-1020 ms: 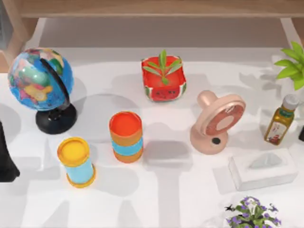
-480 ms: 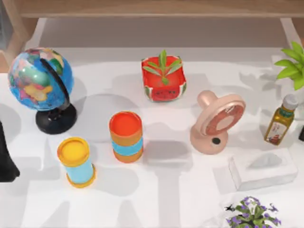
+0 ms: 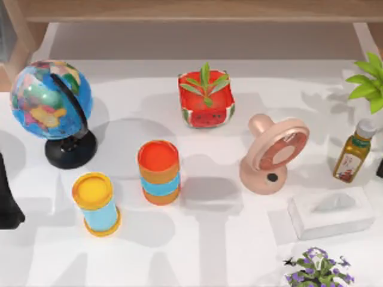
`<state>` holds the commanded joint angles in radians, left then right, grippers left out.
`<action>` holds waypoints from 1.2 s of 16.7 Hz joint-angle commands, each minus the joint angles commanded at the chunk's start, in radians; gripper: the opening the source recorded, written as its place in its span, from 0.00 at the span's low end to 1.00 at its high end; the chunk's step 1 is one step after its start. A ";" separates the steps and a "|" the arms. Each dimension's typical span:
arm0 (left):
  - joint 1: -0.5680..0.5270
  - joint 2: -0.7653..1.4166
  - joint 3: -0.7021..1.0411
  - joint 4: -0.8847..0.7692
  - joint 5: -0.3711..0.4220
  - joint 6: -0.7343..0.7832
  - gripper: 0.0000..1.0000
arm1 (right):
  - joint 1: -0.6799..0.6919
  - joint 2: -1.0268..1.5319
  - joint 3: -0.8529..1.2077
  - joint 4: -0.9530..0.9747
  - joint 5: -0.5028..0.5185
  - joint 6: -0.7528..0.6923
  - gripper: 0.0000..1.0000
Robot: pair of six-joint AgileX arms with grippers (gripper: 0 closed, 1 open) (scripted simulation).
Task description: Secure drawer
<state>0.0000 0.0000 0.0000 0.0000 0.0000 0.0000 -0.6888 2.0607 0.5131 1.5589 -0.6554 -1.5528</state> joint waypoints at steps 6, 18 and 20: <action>0.000 0.000 0.000 0.000 0.000 0.000 1.00 | 0.000 0.000 0.000 0.000 0.000 0.000 0.00; 0.000 0.000 0.000 0.000 0.000 0.000 1.00 | 0.066 0.051 0.127 -0.083 0.069 -0.001 0.00; 0.000 0.000 0.000 0.000 0.000 0.000 1.00 | 0.098 0.074 0.188 -0.121 0.100 0.000 0.00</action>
<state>0.0000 0.0000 0.0000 0.0000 0.0000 0.0000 -0.5913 2.1346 0.7006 1.4379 -0.5551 -1.5528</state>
